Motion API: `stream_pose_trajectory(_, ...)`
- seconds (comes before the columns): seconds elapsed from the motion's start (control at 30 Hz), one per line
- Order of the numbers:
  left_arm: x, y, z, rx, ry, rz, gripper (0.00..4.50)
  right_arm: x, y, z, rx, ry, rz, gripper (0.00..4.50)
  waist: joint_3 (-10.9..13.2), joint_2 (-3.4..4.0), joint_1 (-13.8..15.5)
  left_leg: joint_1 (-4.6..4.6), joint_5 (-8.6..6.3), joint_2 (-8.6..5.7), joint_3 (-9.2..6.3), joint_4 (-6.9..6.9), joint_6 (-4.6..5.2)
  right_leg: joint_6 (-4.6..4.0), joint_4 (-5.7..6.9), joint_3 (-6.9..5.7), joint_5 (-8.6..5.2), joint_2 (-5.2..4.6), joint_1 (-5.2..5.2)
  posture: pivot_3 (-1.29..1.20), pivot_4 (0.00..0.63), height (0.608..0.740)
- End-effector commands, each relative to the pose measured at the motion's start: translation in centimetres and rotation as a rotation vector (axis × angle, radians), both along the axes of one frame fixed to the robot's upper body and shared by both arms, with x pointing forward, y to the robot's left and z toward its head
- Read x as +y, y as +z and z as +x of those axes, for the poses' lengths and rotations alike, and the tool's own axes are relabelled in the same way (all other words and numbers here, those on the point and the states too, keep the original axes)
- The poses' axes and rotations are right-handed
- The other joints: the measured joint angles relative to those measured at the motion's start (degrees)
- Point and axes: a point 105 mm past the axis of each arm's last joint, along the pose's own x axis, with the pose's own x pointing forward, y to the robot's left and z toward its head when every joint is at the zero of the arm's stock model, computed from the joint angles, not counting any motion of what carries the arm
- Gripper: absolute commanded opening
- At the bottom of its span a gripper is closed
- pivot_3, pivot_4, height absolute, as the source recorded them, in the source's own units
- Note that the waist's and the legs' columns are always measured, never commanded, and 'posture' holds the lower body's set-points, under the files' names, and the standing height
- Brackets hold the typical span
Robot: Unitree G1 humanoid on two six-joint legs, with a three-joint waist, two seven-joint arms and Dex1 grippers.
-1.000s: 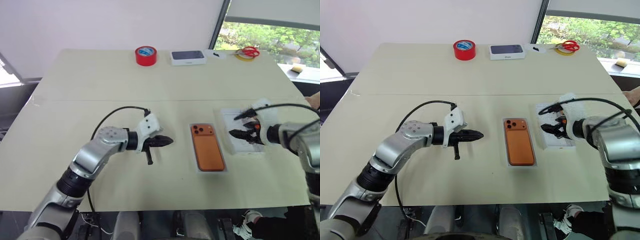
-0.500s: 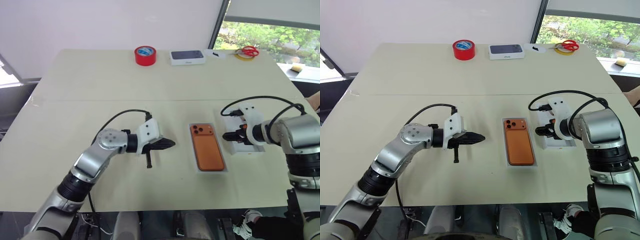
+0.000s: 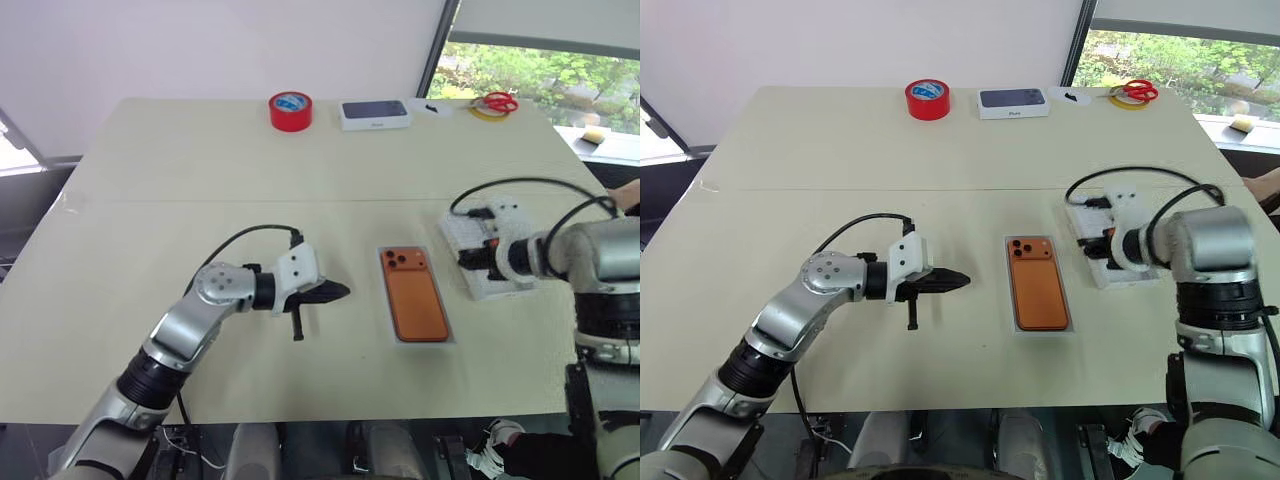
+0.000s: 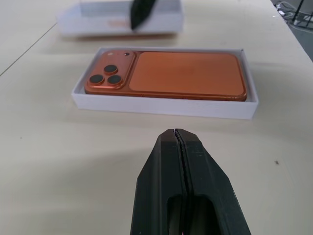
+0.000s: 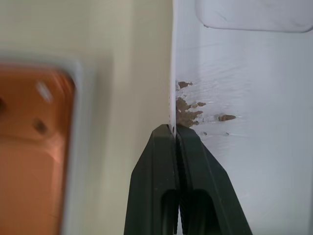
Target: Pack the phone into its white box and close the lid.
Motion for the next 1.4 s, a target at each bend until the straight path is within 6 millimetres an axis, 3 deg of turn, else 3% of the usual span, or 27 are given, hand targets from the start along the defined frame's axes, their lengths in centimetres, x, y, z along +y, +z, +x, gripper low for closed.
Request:
stream_pose_trajectory(0.03, 1.0, 0.9, 0.7, -0.034, 0.041, -0.028, 0.0, 1.0, 4.5, -0.5, -0.155, 0.102, 0.204, 0.06, 0.0, 0.0, 0.0, 0.0, 0.0, 0.02, -0.01, -0.02, 0.0, 0.0, 0.0, 0.0, 0.0, 0.02, 0.0, 0.0, 0.15, 0.73)
stream_pose_trajectory(0.17, 1.6, 0.8, 1.7, -0.026, 0.082, -0.035, 0.0, 3.7, 6.1, -2.4, -0.196, 0.303, 0.383, 0.06, 0.0, 0.0, 0.0, 0.02, 0.0, 0.03, -0.01, -0.02, 0.0, 0.0, -0.01, 0.0, 0.0, 0.02, 0.02, 0.0, 0.15, 0.73)
stream_pose_trajectory(0.3, 2.1, 0.6, 2.8, -0.026, 0.108, -0.032, 0.0, 9.0, 5.5, -5.5, -0.152, 0.535, 0.568, 0.06, 0.0, -0.02, -0.1, 0.03, 0.0, 0.03, -0.03, 0.0, 0.01, 0.0, -0.01, 0.0, 0.0, 0.02, 0.06, 0.0, 0.15, 0.73)
stream_pose_trajectory(0.47, 2.2, 0.8, 3.4, -0.03, 0.122, -0.048, 0.0, 13.8, 4.4, -6.8, -0.151, 0.568, 0.713, 0.06, 0.0, -0.04, -0.1, -0.02, -0.01, 0.03, -0.05, 0.06, 0.03, 0.03, 0.01, -0.01, 0.01, 0.04, 0.04, 0.0, 0.15, 0.73)
stream_pose_trajectory(0.57, 2.3, 0.7, 3.5, -0.031, 0.13, -0.05, 0.0, 16.2, 2.6, -7.7, -0.129, 0.545, 0.764, 0.06, 0.0, -0.04, 0.1, 0.0, -0.01, 0.04, -0.07, 0.04, 0.03, 0.04, 0.02, -0.01, 0.01, 0.05, 0.06, 0.0, 0.15, 0.73)
stream_pose_trajectory(0.7, 2.1, 0.8, 3.3, -0.036, 0.133, -0.064, 0.0, 17.8, 1.0, -8.6, -0.104, 0.473, 0.808, 0.06, 0.0, -0.05, 0.1, -0.07, -0.02, 0.03, -0.08, 0.05, 0.05, 0.05, -0.01, -0.03, 0.01, 0.03, 0.04, 0.0, 0.15, 0.73)
stream_pose_trajectory(1.0, 1.1, 0.7, 3.0, -0.037, 0.119, -0.074, 0.0, 15.5, -2.4, -9.0, 0.002, 0.345, 0.734, 0.06, 0.0, -0.05, 0.1, -0.02, -0.02, 0.04, -0.11, 0.06, 0.05, 0.03, 0.0, -0.02, 0.01, 0.04, 0.08, 0.0, 0.15, 0.73)
stream_pose_trajectory(1.1, -0.4, 0.5, 2.8, -0.031, 0.096, -0.086, 0.0, 14.5, -2.6, -8.6, 0.011, 0.328, 0.709, 0.82, 0.0, -0.05, 0.1, -0.01, -0.03, 0.03, -0.12, 0.07, 0.05, 0.03, -0.02, -0.02, 0.01, 0.03, 0.12, 0.0, 0.15, 0.73)
stream_pose_trajectory(1.2, -1.6, 0.4, 2.8, -0.029, 0.085, -0.097, 0.0, 13.7, -1.9, -8.1, -0.007, 0.34, 0.652, 2.3, 0.0, -0.05, 0.1, -0.01, -0.03, 0.03, -0.11, 0.07, 0.06, 0.03, -0.02, -0.02, 0.01, 0.03, 0.12, 0.0, 0.15, 0.73)
stream_pose_trajectory(1.27, -2.8, 0.4, 3.0, -0.021, 0.083, -0.112, 0.0, 12.6, 0.2, -7.2, -0.077, 0.355, 0.613, 3.29, 0.0, -0.05, 0.0, -0.02, -0.03, 0.03, -0.11, 0.08, 0.06, 0.03, -0.02, -0.02, 0.01, 0.04, 0.1, 0.0, 0.15, 0.73)
stream_pose_trajectory(1.4, -4.5, 0.3, 2.9, -0.006, 0.066, -0.126, 0.0, 9.4, 3.4, -5.9, -0.18, 0.301, 0.522, 3.29, 0.0, -0.04, 0.1, -0.02, -0.03, 0.03, -0.1, 0.06, 0.06, 0.03, -0.01, -0.01, 0.01, 0.06, 0.07, 0.0, 0.15, 0.73)
